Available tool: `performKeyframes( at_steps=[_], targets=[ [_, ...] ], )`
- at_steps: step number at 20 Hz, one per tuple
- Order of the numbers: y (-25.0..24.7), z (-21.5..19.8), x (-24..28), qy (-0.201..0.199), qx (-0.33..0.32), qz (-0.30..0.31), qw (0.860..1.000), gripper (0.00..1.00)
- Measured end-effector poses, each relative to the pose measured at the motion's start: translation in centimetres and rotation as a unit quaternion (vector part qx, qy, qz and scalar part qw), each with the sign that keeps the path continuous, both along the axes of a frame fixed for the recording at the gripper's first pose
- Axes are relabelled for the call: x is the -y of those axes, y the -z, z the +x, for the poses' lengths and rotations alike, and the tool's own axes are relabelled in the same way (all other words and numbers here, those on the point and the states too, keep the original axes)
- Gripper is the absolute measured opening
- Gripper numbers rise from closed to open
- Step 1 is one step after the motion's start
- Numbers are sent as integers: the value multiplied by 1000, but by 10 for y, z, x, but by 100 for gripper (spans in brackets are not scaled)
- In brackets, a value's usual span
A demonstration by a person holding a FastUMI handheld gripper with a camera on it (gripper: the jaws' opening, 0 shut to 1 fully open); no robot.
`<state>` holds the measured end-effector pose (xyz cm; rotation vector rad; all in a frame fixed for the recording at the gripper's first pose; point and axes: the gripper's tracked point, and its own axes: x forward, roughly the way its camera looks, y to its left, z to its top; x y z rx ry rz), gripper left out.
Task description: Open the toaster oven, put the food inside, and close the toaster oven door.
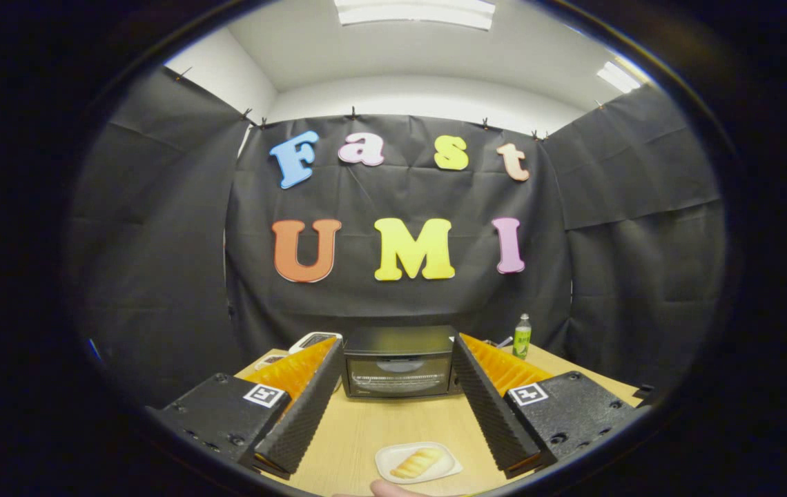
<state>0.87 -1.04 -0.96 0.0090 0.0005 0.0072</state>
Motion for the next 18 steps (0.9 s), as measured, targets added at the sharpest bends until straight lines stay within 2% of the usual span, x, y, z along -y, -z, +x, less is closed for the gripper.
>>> performKeyframes(
  at_steps=[5, 10, 18],
  targets=[
    [-5, 1, 2, 3, 11, -4, 1000, 100],
    [-5, 16, 1, -34, -3, 1, 999, 100],
    [-36, 98, 41, -36, 10, 12, 999, 100]
  ],
)
